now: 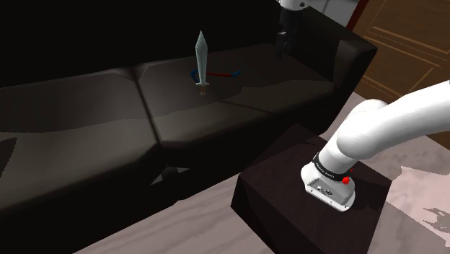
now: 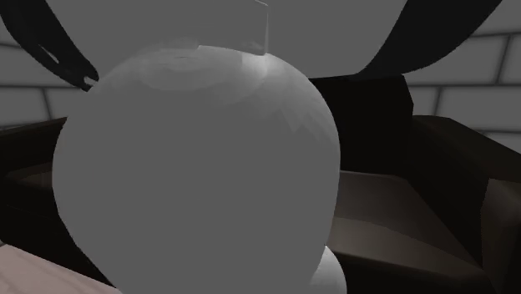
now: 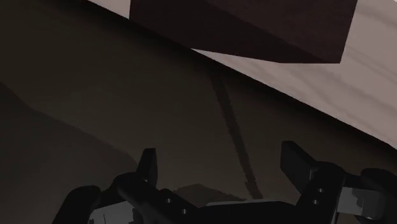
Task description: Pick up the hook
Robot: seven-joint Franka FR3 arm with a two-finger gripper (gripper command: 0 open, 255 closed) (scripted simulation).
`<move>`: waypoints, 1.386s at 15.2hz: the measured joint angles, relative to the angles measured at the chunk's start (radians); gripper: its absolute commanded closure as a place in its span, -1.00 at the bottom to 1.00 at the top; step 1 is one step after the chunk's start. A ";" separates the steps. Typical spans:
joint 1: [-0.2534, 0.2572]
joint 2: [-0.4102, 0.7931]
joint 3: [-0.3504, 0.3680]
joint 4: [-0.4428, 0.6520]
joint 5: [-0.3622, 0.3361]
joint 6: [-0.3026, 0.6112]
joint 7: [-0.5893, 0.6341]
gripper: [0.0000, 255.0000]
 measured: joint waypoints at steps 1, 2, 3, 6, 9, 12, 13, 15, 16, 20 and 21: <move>0.007 0.039 -0.015 0.018 -0.006 0.021 -0.041 -1.00; 0.014 0.071 -0.029 0.027 -0.011 0.044 -0.081 -1.00; 0.020 0.103 -0.042 0.038 -0.015 0.064 -0.122 -1.00; 0.036 0.212 -0.084 0.096 -0.022 0.117 -0.254 -1.00; 0.056 0.320 -0.106 0.155 -0.013 0.164 -0.370 -1.00; 0.068 0.435 -0.123 0.232 0.002 0.199 -0.490 -1.00; 0.072 0.472 -0.126 0.255 0.009 0.213 -0.529 -1.00; 0.077 0.553 -0.128 0.306 0.024 0.240 -0.603 -1.00; 0.079 0.590 -0.128 0.336 0.031 0.246 -0.640 -1.00; 0.078 0.744 -0.115 0.454 0.059 0.277 -0.784 -1.00; 0.079 0.776 -0.109 0.485 0.064 0.276 -0.815 -1.00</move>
